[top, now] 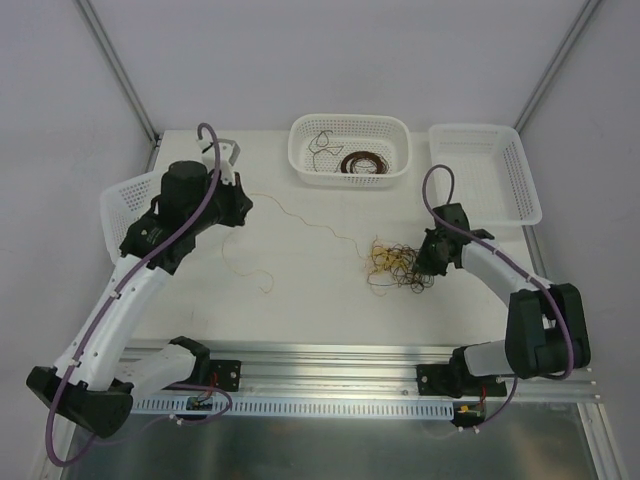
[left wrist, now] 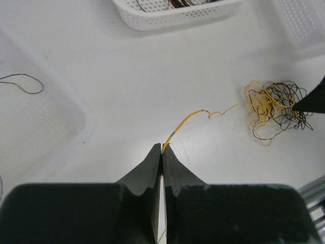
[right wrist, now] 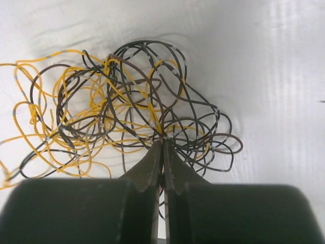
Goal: Untangle the cables
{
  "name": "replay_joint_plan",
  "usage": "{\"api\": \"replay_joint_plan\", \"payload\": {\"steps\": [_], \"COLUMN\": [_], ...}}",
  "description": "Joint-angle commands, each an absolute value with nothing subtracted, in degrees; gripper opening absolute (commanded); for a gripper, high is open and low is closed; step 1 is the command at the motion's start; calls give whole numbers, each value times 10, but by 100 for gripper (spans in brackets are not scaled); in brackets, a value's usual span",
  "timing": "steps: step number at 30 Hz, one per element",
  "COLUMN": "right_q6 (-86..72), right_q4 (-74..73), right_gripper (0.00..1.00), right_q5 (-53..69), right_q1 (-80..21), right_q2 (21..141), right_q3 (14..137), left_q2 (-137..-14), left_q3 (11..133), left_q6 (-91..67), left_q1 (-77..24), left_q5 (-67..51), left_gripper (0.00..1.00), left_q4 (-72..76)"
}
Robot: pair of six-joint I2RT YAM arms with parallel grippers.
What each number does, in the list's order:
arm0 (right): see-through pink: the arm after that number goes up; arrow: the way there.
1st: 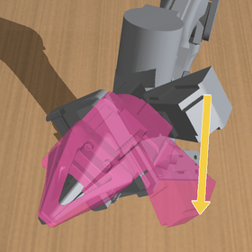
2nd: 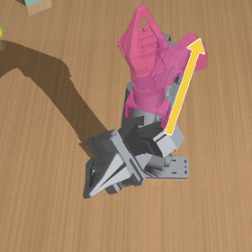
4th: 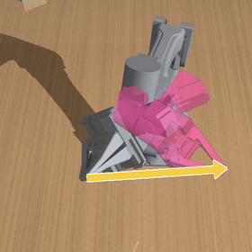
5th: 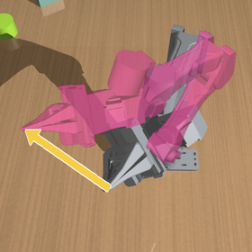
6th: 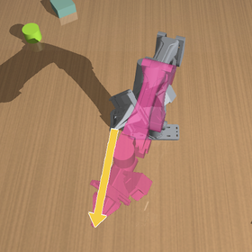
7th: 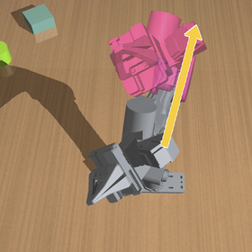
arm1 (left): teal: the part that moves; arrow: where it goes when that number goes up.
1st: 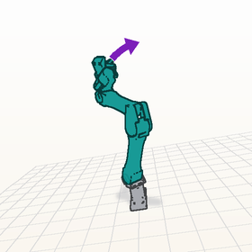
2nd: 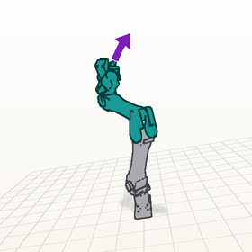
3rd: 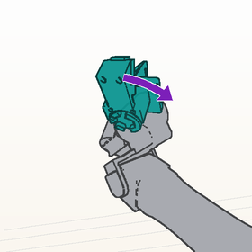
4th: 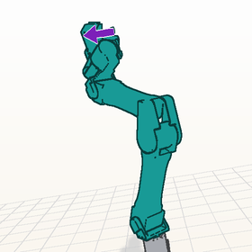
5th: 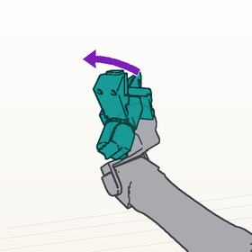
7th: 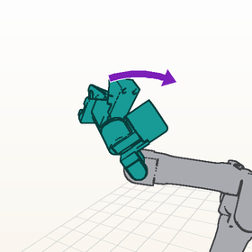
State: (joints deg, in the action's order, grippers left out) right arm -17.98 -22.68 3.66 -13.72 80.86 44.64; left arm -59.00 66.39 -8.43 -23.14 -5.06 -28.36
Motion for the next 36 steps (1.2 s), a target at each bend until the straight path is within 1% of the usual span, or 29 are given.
{"api": "replay_joint_plan", "payload": {"steps": [1, 3, 7, 10, 13, 18, 19, 20, 21, 22, 24, 25, 29, 32, 36], "right_q6": [-167, -166, -157, -145, -138, -120, -113, -99, -90, -79, -48, -39, -3, 33, 46], "right_q4": [-287, -295, -307, -319, -306, -300, -304, -308, -315, -328, -343, -345, -317, -276, -213], "right_gripper": [2, 2, 4, 5, 8, 24, 28, 38, 42, 50, 54, 60, 69, 73, 74], "right_q5": [16, 16, 29, 12, 34, 64, 64, 62, 56, 51, 35, 33, 57, 110, 170], "right_q1": [-112, -96, -91, -91, -91, -107, -113, -125, -133, -149, -166, -183, -218, -250, -293], "right_q2": [766, 752, 738, 749, 754, 743, 732, 726, 720, 707, 693, 683, 622, 604, 606], "right_q3": [446, 446, 454, 461, 454, 474, 482, 491, 503, 528, 554, 576, 607, 638, 676], "left_q2": [-575, -575, -577, -570, -570, -582, -585, -588, -592, -594, -601, -604, -619, -628, -637], "left_q3": [743, 771, 831, 860, 888, 890, 883, 881, 877, 871, 865, 858, 840, 828, 816], "left_q6": [-94, -103, -101, -101, -86, -94, -94, -91, -86, -83, -75, -72, -67, -57, -33], "left_q1": [-206, -192, -185, -185, -185, -184, -185, -185, -185, -185, -185, -185, -185, -192, -219], "left_q5": [24, 31, -23, 10, 3, -115, -129, -143, -177, -191, -230, -239, -296, -337, -359], "left_gripper": [0, 0, 0, 0, 0, 0, 0, 0, 0, 0, 0, 0, 0, 0, 0], "left_q4": [-345, -364, -365, -368, -373, -372, -372, -371, -370, -369, -367, -367, -357, -349, -347]}}
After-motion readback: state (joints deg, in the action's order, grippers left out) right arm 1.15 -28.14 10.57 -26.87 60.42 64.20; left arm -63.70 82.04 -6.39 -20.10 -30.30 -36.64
